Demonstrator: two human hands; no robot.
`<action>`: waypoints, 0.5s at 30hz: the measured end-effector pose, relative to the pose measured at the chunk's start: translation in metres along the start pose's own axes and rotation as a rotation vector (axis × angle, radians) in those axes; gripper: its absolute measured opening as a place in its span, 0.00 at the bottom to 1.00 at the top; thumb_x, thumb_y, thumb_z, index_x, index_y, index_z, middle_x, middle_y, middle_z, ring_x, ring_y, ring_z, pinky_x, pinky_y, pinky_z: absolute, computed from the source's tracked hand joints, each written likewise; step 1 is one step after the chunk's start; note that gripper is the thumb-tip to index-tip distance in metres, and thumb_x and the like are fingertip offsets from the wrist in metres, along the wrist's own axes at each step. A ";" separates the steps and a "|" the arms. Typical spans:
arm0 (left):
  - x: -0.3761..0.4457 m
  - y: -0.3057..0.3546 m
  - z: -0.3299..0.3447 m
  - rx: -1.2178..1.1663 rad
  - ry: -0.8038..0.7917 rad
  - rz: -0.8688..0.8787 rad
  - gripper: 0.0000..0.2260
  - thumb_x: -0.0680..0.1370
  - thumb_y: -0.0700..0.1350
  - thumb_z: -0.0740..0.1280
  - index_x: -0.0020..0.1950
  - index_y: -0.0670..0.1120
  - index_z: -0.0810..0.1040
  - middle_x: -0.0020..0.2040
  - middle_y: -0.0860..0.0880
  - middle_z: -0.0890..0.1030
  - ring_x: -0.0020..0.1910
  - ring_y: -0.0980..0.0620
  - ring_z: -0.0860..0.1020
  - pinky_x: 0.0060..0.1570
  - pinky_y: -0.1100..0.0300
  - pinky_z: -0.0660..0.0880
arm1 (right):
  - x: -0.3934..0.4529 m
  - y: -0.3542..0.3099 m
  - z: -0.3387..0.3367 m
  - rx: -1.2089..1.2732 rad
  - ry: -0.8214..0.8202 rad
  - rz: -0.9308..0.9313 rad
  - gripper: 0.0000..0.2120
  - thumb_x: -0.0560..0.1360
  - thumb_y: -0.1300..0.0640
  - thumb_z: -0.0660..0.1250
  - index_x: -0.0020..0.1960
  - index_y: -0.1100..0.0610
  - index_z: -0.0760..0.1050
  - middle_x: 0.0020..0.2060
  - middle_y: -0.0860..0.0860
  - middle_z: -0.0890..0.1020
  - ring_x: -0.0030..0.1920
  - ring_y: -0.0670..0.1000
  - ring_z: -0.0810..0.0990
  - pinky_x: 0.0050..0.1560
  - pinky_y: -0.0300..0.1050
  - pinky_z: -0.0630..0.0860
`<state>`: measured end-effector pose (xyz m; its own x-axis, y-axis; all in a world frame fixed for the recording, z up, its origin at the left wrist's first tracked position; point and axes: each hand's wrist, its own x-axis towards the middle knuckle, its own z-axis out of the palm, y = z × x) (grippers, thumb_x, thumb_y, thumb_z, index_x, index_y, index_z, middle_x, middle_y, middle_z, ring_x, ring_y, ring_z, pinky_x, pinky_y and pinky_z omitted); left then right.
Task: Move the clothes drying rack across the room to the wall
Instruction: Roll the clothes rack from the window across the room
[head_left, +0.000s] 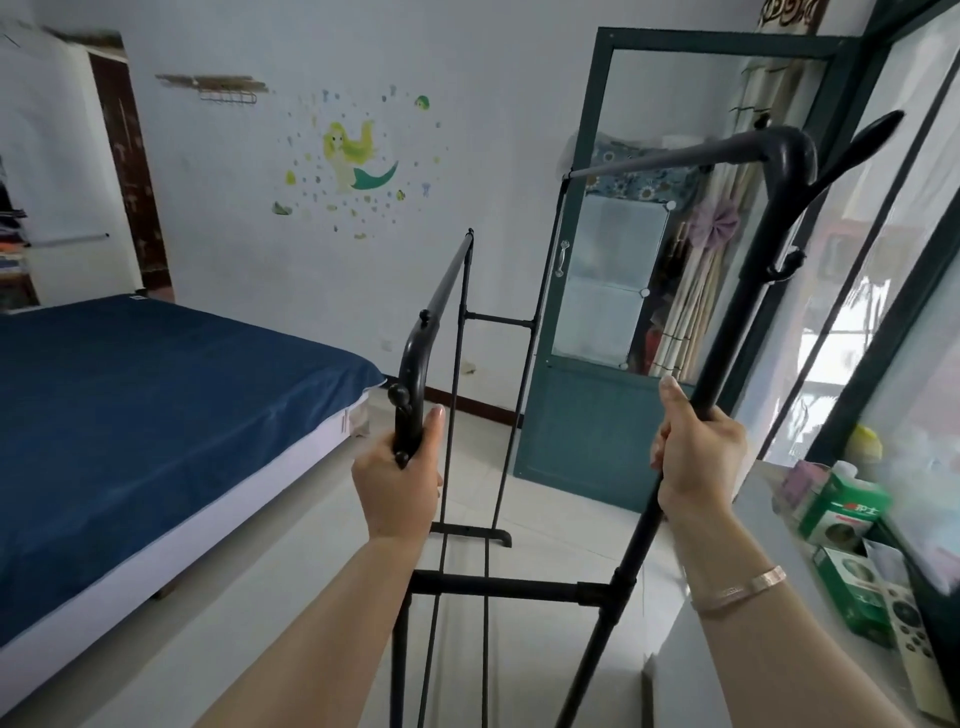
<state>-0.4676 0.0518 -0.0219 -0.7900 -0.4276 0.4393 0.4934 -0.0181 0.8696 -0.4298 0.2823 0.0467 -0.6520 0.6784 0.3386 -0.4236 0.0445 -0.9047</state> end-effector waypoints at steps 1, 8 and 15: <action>0.004 -0.004 0.005 -0.001 0.002 -0.003 0.23 0.74 0.57 0.70 0.26 0.44 0.73 0.20 0.50 0.74 0.19 0.56 0.73 0.23 0.67 0.72 | 0.007 0.004 0.003 0.007 -0.007 0.002 0.21 0.74 0.50 0.72 0.28 0.55 0.67 0.18 0.46 0.68 0.18 0.46 0.65 0.19 0.35 0.64; 0.028 -0.026 0.048 0.025 0.025 -0.004 0.22 0.75 0.57 0.70 0.26 0.46 0.72 0.20 0.52 0.73 0.20 0.56 0.73 0.24 0.67 0.72 | 0.063 0.028 0.015 0.031 -0.038 0.007 0.20 0.74 0.51 0.72 0.28 0.53 0.67 0.18 0.46 0.67 0.18 0.47 0.64 0.19 0.36 0.63; 0.052 -0.051 0.098 0.072 0.074 -0.012 0.23 0.74 0.58 0.70 0.33 0.39 0.75 0.27 0.44 0.77 0.22 0.56 0.75 0.25 0.66 0.73 | 0.127 0.053 0.023 0.035 -0.082 0.024 0.15 0.74 0.51 0.72 0.33 0.55 0.73 0.18 0.45 0.68 0.18 0.46 0.64 0.19 0.36 0.64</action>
<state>-0.5699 0.1192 -0.0206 -0.7650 -0.4938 0.4135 0.4549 0.0402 0.8896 -0.5492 0.3539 0.0480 -0.7109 0.6169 0.3378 -0.4277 0.0022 -0.9039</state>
